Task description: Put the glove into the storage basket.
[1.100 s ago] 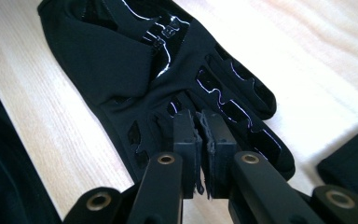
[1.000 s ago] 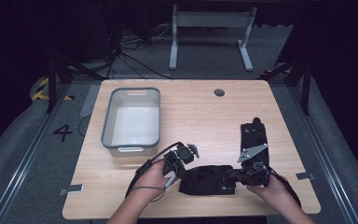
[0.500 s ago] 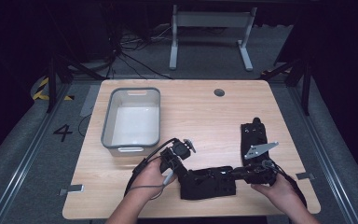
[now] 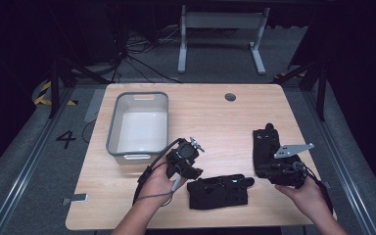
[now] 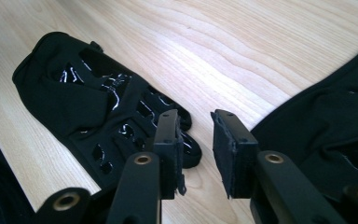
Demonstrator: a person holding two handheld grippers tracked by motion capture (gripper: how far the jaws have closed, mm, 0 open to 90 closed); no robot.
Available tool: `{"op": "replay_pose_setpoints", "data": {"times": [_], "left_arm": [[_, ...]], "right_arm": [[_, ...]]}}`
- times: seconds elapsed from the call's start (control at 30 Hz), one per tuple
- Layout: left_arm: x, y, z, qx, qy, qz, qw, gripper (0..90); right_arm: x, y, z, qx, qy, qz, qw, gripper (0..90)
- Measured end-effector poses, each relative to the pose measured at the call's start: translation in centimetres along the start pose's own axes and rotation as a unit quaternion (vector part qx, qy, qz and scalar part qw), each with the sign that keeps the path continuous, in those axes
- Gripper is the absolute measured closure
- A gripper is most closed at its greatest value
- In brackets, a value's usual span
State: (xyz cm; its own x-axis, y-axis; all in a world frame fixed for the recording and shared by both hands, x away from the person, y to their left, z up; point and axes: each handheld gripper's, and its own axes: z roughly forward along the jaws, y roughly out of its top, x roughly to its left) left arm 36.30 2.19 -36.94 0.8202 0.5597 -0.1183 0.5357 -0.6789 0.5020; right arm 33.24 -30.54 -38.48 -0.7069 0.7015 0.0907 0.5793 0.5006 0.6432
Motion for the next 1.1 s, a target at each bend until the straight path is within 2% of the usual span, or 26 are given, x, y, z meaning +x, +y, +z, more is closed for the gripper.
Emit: {"op": "replay_pose_setpoints", "data": {"times": [0.33,0.53,0.77,0.93,1.1], "left_arm": [[0.2,0.0,-0.1,0.0,-0.003,0.002,1.0,53.6],[0.3,-0.1,-0.3,-0.001,-0.005,0.002,1.0,53.0],[0.6,-0.5,-0.7,-0.005,-0.011,-0.003,0.9999,51.4],[0.9,-0.9,-1.0,-0.002,-0.01,-0.01,0.9999,51.8],[1.0,-1.3,-1.4,-0.006,-0.007,-0.014,0.9999,51.4]], "right_arm": [[-0.4,0.1,-0.5,0.0,-0.007,0.005,1.0,70.3],[-0.9,0.3,-0.6,-0.003,-0.001,0.011,0.9999,70.0],[-1.0,1.7,-0.3,-0.004,0.003,0.001,1.0,70.1],[-2.5,3.4,0.3,0.007,-0.001,0.001,1.0,69.3],[-4.8,4.9,1.6,0.026,-0.016,0.018,0.9994,70.2]]}}
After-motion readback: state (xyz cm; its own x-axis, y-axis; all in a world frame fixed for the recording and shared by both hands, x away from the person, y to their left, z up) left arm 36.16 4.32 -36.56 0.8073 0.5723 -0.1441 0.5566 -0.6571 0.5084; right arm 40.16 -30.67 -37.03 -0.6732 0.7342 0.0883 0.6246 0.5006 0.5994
